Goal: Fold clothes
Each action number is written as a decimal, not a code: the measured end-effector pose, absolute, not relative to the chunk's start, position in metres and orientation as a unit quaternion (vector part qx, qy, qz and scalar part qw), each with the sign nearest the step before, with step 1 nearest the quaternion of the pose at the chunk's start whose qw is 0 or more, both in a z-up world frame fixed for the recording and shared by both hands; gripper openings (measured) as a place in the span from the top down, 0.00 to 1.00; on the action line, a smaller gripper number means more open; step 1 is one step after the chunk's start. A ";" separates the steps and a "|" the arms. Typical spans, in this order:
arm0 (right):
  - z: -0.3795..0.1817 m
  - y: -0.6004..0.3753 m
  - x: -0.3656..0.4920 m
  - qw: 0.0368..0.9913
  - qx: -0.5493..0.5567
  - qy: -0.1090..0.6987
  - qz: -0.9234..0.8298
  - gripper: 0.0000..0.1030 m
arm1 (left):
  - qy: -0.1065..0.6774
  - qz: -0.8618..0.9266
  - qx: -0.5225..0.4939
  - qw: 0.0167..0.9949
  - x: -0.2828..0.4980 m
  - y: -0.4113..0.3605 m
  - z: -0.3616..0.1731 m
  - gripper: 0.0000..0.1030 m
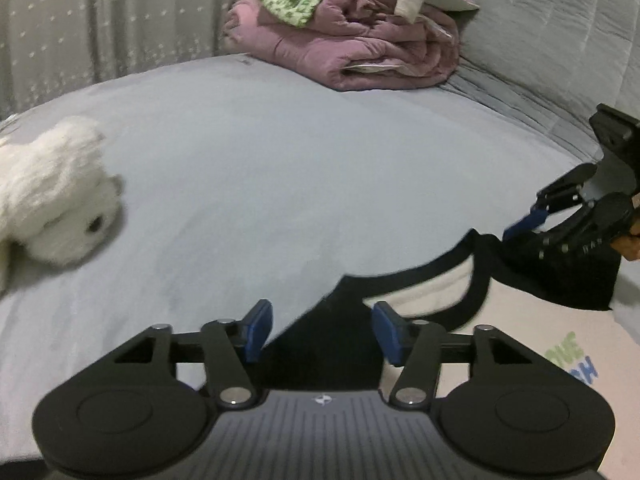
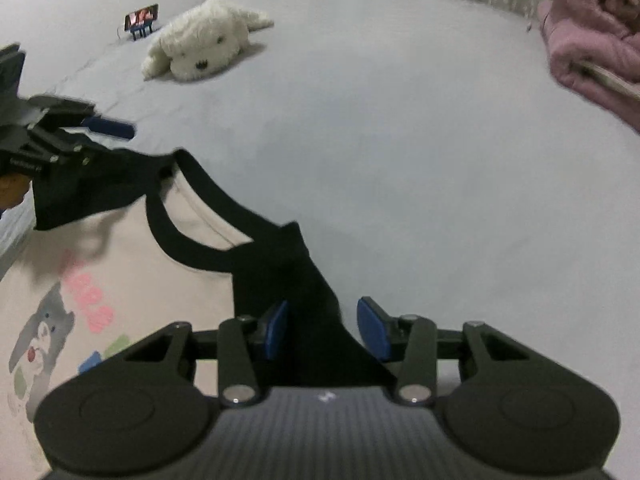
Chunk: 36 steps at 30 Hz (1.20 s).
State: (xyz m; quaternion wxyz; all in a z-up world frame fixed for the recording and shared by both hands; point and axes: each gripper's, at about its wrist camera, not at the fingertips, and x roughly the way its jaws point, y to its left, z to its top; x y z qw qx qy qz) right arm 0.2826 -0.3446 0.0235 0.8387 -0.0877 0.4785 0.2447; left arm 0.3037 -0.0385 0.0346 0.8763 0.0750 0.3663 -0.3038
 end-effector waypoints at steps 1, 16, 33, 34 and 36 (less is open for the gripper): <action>0.020 -0.343 0.282 0.839 -0.086 0.478 0.246 0.64 | 0.366 -0.304 0.086 0.875 0.307 -0.044 0.029 0.34; 0.035 -0.299 0.275 0.891 -0.206 0.375 0.153 0.93 | 0.288 -0.219 0.104 0.926 0.296 -0.069 0.031 0.90; 0.039 -0.329 0.265 0.935 -0.135 0.327 0.035 0.64 | 0.278 -0.138 0.053 0.949 0.295 -0.047 0.050 0.54; 0.046 -0.346 0.257 0.939 -0.115 0.324 0.026 0.64 | 0.270 -0.126 0.046 0.954 0.289 -0.039 0.057 0.54; 0.053 -0.382 0.240 0.939 -0.087 0.332 -0.007 0.64 | 0.258 -0.103 0.033 0.960 0.280 -0.024 0.069 0.54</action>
